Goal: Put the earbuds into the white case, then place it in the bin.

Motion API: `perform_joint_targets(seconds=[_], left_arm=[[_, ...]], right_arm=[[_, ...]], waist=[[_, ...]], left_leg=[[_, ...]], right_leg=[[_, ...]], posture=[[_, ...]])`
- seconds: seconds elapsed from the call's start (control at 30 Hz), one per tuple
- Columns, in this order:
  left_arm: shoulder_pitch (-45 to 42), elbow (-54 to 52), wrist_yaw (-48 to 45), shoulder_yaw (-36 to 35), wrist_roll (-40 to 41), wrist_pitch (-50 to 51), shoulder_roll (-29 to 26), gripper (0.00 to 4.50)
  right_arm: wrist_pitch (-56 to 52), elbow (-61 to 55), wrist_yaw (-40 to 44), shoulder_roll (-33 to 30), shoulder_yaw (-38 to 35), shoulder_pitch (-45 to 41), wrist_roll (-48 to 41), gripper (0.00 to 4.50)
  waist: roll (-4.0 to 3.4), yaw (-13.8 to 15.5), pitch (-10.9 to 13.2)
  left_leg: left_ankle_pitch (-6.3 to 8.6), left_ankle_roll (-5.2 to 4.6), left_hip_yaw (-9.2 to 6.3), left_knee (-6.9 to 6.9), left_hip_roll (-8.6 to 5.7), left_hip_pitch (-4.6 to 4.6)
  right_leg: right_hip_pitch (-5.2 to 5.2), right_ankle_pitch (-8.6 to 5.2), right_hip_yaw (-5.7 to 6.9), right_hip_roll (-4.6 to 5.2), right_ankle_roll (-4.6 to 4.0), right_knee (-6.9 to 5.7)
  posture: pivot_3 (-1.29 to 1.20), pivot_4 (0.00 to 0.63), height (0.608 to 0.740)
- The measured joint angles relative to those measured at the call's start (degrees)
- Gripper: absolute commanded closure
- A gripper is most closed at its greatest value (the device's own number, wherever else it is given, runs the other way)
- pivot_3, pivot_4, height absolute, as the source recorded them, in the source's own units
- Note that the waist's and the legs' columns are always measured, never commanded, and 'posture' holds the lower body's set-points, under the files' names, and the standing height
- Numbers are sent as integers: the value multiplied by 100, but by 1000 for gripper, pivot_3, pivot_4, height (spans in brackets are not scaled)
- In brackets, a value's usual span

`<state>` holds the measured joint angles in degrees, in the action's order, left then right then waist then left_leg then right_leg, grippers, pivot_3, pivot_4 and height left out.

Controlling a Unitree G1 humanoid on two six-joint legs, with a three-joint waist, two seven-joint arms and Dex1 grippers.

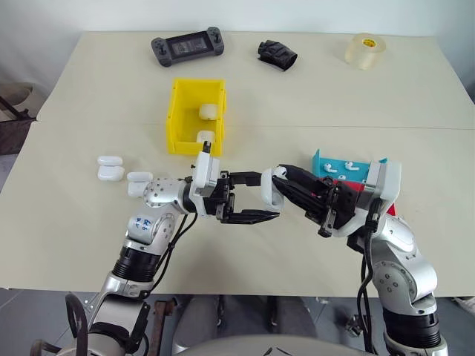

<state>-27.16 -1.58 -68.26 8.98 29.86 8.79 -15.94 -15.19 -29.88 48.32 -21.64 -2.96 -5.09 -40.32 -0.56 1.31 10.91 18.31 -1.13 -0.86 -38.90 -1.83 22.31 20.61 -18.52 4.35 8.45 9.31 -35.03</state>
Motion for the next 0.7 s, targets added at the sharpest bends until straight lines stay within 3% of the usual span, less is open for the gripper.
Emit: perform_joint_targets(seconds=[0.7], left_arm=[[-6, 26, 137, 0, -13, -8, 131, 1733]], right_arm=[[-227, -40, 30, -700, -269, -47, -610, 3907]], waist=[[0, 3, 0]], left_leg=[[0, 0, 1, 1, 5, 0]], right_leg=[[-1, 0, 0, 1, 0, 4]], posture=[[0, 150, 740]])
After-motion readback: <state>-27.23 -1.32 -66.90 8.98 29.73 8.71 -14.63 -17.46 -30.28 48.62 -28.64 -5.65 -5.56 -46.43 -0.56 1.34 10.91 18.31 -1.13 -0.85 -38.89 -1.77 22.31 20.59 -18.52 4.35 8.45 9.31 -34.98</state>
